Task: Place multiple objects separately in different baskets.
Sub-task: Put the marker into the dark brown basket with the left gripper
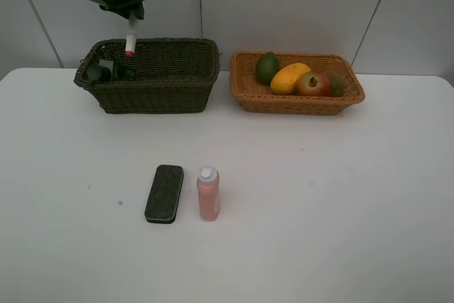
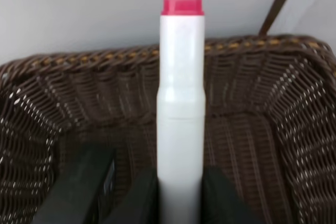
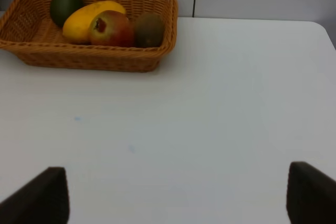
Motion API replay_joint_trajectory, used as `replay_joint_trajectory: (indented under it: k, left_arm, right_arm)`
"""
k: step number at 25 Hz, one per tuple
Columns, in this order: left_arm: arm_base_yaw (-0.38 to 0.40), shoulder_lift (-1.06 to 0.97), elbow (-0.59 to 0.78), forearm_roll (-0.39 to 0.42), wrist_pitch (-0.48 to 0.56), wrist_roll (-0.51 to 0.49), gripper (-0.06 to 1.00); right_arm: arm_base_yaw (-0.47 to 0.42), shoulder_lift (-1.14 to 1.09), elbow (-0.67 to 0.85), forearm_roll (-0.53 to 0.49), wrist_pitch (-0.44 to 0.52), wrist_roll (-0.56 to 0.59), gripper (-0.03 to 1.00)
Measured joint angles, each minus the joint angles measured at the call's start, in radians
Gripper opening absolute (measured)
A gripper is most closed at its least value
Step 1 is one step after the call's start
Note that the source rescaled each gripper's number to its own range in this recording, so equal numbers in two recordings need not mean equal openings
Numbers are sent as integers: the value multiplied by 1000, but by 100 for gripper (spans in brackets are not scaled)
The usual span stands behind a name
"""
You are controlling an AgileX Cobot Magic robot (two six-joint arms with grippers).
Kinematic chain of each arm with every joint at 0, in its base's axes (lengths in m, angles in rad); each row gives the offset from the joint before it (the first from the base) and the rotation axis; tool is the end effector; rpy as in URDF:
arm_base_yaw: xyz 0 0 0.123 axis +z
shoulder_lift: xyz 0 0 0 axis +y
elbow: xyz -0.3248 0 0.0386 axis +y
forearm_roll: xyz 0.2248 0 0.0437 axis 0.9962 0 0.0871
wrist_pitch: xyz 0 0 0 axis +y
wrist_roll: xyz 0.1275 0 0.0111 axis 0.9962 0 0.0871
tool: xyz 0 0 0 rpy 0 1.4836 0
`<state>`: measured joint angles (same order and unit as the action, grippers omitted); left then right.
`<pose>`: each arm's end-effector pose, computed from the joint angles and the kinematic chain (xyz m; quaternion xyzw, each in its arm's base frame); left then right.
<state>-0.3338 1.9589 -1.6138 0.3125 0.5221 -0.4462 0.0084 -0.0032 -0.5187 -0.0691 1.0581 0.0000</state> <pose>0.4568 -0.1376 0.2871 0.0432 0.9155 -0.0304 0.3989 -0.0366 -0.0080 0.2551 -0.0019 0.8463 -0.0323 0.5318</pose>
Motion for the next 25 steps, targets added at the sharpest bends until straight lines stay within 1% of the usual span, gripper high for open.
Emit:
replay_joint_trajectory:
  k: [6,16,25]
  left_arm:
    - [40,89,-1,5,-83,0,0]
    - [45,162,-1,33,-192,2,0]
    - [47,167,-1,45,-206,2,0]
  right_arm:
    - [0,0,0,0,0,0,100]
    - [0,0,0,0,0,0,100]
    - [0,0,0,0,0,0,100]
